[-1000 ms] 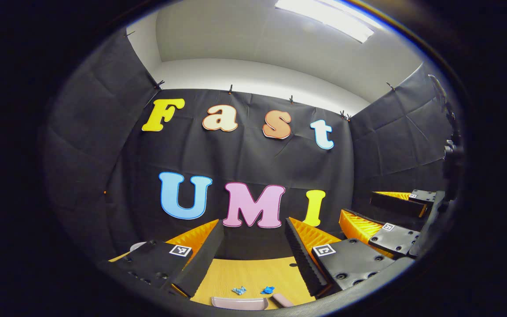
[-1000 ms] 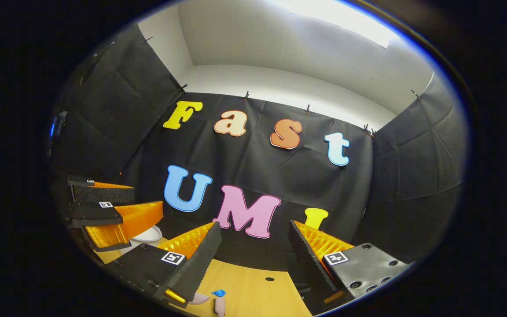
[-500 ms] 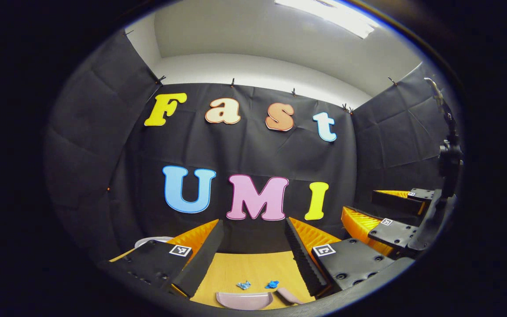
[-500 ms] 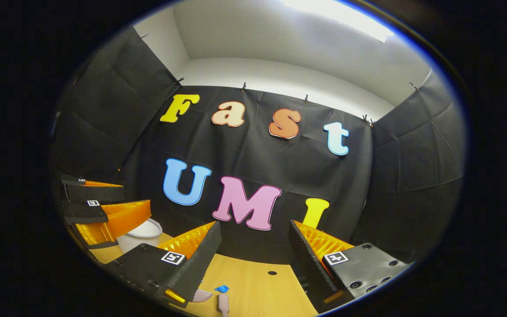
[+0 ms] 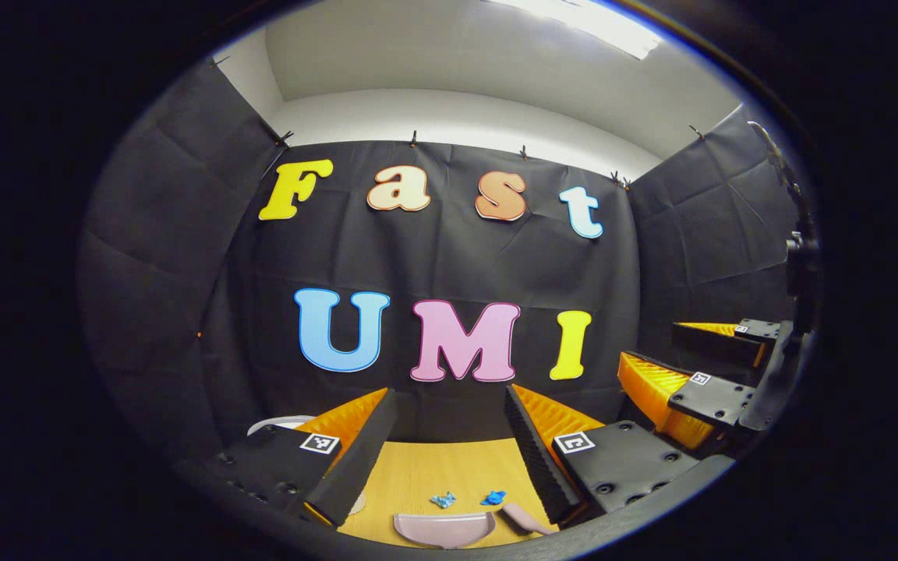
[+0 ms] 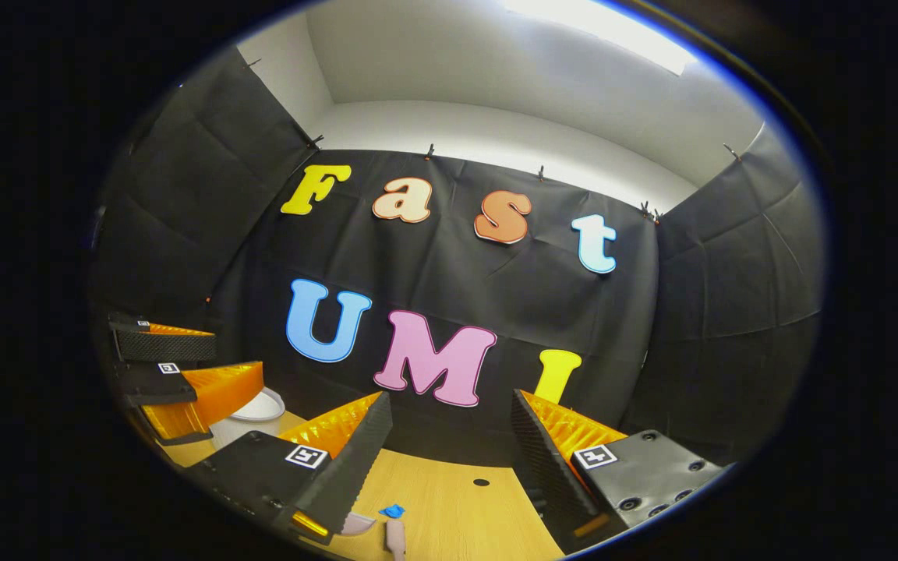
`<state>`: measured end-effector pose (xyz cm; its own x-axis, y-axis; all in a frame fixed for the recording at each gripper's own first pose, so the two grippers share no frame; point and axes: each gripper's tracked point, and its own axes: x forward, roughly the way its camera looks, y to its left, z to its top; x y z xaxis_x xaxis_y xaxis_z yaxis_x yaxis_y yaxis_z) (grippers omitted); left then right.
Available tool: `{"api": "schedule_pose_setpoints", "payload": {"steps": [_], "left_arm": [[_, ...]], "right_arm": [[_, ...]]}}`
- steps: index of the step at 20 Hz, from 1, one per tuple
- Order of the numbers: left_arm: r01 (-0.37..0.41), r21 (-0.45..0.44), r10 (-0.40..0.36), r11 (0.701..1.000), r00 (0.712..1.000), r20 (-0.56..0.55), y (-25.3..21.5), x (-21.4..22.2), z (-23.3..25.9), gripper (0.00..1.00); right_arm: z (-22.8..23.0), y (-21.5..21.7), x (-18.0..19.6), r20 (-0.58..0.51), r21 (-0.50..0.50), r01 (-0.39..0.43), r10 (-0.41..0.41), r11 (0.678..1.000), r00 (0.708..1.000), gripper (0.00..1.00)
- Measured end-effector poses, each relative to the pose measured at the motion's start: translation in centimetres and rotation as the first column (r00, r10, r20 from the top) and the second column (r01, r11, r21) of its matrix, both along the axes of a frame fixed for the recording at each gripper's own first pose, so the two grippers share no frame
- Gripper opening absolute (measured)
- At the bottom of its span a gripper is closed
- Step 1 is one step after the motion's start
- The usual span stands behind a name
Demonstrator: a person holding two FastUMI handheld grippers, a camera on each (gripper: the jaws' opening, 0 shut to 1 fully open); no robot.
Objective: Pick up the small broom and dustpan from the desktop, sweep the trash into the dustpan with the broom, and then empty the trash into the garbage bin.
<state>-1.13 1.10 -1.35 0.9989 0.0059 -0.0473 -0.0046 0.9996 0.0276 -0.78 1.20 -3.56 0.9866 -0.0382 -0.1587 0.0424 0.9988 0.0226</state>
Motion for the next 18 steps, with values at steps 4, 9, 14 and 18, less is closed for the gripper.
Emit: {"api": "schedule_pose_setpoints", "payload": {"steps": [4,9,14,18], "left_arm": [[0.004,0.026,-0.004,1.000,1.000,0.004,-0.1,0.1,0.0,0.82],[0.015,0.029,-0.015,0.999,1.000,-0.010,-0.5,0.0,-0.3,0.82],[0.016,0.009,-0.016,1.000,1.000,-0.026,0.0,0.3,-0.5,0.82],[0.021,0.011,-0.021,1.000,0.999,-0.042,0.1,0.6,-1.0,0.82]], "right_arm": [[-0.1,0.2,0.1,-0.004,0.002,-0.003,0.003,1.000,1.000,0.96],[-0.2,0.5,0.0,-0.009,-0.003,-0.007,0.007,1.000,1.000,0.96],[-0.2,0.6,0.4,-0.011,-0.002,-0.003,0.003,1.000,1.000,0.96],[-0.7,1.0,0.7,-0.021,-0.003,-0.008,0.008,1.000,1.000,0.97]]}}
